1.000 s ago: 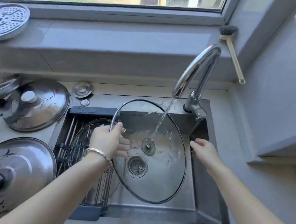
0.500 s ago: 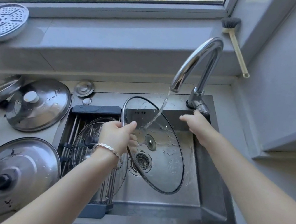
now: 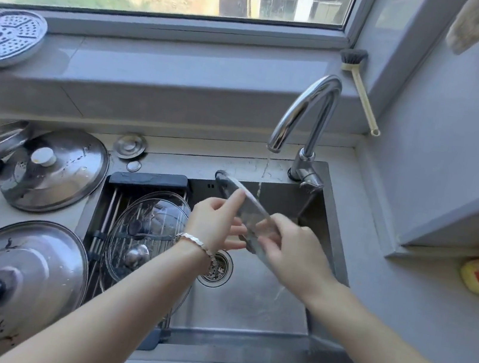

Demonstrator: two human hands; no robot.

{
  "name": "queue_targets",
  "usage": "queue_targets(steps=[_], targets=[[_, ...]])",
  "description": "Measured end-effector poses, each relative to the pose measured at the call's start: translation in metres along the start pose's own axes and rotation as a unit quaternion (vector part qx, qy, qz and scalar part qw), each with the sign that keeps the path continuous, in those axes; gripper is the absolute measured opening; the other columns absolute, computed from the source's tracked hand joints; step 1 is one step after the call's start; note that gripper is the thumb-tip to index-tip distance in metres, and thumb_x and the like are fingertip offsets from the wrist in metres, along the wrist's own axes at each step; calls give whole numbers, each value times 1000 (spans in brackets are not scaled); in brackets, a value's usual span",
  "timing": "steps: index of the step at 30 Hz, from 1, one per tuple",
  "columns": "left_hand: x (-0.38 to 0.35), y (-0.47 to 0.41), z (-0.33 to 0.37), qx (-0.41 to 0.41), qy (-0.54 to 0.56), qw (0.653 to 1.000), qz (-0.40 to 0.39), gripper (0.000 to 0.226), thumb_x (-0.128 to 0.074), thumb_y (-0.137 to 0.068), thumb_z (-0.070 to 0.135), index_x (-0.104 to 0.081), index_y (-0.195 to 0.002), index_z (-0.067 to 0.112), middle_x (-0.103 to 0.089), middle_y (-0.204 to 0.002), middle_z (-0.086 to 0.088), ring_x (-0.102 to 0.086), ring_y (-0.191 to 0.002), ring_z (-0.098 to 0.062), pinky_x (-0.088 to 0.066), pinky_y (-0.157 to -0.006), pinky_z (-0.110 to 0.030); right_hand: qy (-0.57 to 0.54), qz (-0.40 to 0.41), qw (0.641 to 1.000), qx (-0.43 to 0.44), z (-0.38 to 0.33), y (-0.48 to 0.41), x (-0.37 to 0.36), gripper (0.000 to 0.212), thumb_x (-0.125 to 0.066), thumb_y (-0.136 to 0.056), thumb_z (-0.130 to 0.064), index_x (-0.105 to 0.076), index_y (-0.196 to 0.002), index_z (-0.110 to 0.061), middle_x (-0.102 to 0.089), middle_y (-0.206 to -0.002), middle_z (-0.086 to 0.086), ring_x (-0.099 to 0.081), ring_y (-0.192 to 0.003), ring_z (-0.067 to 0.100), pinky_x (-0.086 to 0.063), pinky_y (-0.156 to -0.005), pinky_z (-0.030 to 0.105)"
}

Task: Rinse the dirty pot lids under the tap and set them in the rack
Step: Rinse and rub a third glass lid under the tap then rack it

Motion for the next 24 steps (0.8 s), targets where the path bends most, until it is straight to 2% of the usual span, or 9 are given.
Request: queue_targets(steps=[3, 7, 9, 11, 13, 16, 20, 22, 24], targets=[[8, 1, -7, -76, -119, 990, -7, 22, -58, -85, 38, -59, -94, 18, -65, -100, -6, -65, -90, -15, -59, -71, -33, -140, 19, 989, -53, 10, -1, 17, 7, -62, -81, -11, -61, -83, -17, -70, -72, 4, -68, -70, 22, -56, -66, 37], [7, -1, -38, -119, -368, 922, -18, 47, -69, -74, 37, -55, -116, 19, -58, -108, 6, -56, -101, -14, -46, -90, -28, -279, 32, 954, -105, 13, 2, 24, 12, -61, -83, -5, -60, -78, -15, -69, -66, 9, -67, -57, 23, -51, -45, 26], [6, -2, -53, -101, -360, 928, -13, 34, -68, -77, 32, -60, -105, 15, -65, -105, 1, -60, -95, -15, -48, -87, -28, -337, 36, 933, -125, 14, 3, 30, 11, -59, -85, -1, -60, -79, -10, -66, -64, 13, -65, -50, 22, -50, -42, 26], [9, 1, -56, -113, -314, 943, 10, 9, -66, -81, 24, -62, -83, 16, -69, -84, -2, -63, -77, -16, -53, -77, -30, -373, 40, 917, -131, 14, 6, 35, 10, -58, -86, 0, -59, -80, -8, -65, -61, 14, -64, -46, 21, -50, -41, 26], [12, 5, -55, -136, -214, 967, 18, 13, -65, -82, 15, -60, -72, 19, -66, -71, 1, -64, -72, -20, -56, -69, -33, -377, 46, 916, -129, 14, 9, 39, 11, -58, -85, 0, -59, -79, -8, -66, -61, 13, -64, -48, 23, -51, -42, 27], [15, 9, -49, -170, -95, 981, 4, 23, -70, -78, 9, -58, -87, 27, -67, -80, 1, -67, -79, -20, -58, -67, -32, -362, 61, 922, -124, 15, 12, 44, 13, -58, -85, 1, -59, -78, -9, -66, -63, 14, -63, -49, 24, -51, -44, 29], [6, 1, -50, -168, -215, 962, -20, 58, -78, -70, 19, -50, -120, 28, -56, -101, 1, -62, -82, -8, -51, -74, -18, -349, 70, 927, -118, 14, 14, 47, 13, -58, -84, 2, -59, -76, -8, -63, -64, 17, -60, -50, 25, -48, -46, 29], [-2, -1, -52, -174, -262, 948, -38, 47, -76, -72, 20, -58, -115, 25, -50, -109, -2, -59, -84, -9, -46, -69, -10, -348, 67, 928, -115, 12, 15, 49, 12, -58, -84, 1, -60, -77, -8, -65, -64, 17, -61, -50, 25, -49, -45, 30], [-3, -3, -52, -178, -287, 941, -30, 25, -74, -74, 21, -64, -96, 18, -50, -104, -2, -58, -78, -9, -43, -65, -11, -345, 67, 929, -113, 11, 16, 51, 10, -59, -84, 0, -61, -78, -8, -67, -63, 15, -64, -50, 24, -51, -44, 29]])
Point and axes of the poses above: each hand's wrist, its own y-axis away from the middle knuckle, its own x-axis out of the back of the hand, z = x × y, the point moved 8 cm from there along -y, towards the middle knuckle
